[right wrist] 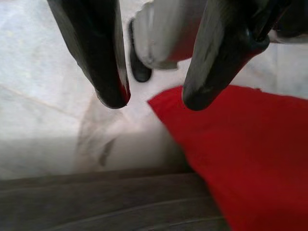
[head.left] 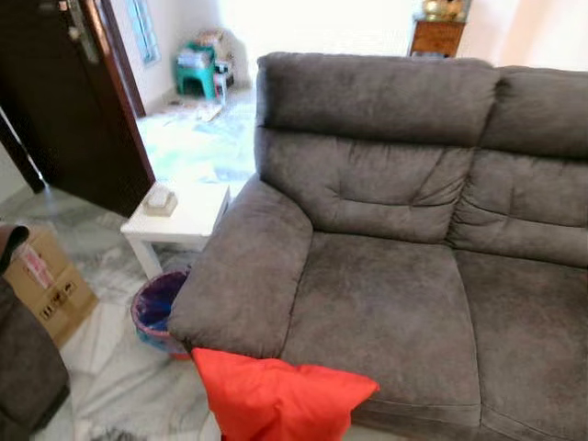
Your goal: Move the pillow to the sofa from floor
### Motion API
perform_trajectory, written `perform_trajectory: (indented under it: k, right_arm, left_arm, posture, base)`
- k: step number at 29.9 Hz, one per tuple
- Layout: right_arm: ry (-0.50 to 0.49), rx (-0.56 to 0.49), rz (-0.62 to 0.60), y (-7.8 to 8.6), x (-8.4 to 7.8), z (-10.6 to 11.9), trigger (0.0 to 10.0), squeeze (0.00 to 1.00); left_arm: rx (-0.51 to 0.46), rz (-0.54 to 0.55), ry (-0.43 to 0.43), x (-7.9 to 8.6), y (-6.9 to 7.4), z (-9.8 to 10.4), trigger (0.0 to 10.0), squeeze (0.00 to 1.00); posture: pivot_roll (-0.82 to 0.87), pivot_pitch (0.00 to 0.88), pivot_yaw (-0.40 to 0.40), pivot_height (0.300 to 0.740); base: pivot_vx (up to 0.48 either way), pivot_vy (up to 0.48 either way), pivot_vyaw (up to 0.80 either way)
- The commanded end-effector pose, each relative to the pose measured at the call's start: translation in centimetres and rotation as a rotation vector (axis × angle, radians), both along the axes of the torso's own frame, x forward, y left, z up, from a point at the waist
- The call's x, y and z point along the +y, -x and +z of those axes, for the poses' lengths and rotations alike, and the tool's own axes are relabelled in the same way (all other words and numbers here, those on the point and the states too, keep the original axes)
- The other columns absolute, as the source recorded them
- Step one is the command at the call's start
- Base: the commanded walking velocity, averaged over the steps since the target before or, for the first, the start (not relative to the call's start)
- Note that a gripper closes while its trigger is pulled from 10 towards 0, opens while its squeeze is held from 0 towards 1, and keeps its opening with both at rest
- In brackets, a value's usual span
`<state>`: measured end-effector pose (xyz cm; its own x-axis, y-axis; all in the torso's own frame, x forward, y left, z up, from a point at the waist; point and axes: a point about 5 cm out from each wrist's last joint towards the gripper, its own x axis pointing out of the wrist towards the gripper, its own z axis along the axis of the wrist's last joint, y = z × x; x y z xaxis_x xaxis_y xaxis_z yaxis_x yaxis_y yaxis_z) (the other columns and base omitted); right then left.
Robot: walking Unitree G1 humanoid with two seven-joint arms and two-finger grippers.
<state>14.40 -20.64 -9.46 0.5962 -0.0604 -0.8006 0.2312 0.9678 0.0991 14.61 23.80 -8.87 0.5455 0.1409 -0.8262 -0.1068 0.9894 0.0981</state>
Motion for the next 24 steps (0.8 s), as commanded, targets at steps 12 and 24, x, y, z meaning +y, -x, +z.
perform_trajectory:
  k: [12, 24]
  right_arm:
    - [-0.006, -0.18, 0.065, -0.3, -0.4, 1.0, 10.0, 0.0]
    - [0.012, -0.735, 0.07, -10.2, 0.1, 8.8, 10.0, 0.0]
  left_arm:
    - [-0.649, -0.145, -0.107, -0.7, -10.6, 8.3, 10.0, 0.0]
    - [-0.845, -0.256, -0.114, -3.4, -9.8, 10.6, 10.0, 0.0]
  posture:
    - [-0.02, 0.056, 0.036, 0.74]
    - [-0.02, 0.049, 0.045, 0.74]
  base:
    - [0.0, 0.0, 0.0]
    - [0.0, 0.0, 0.0]
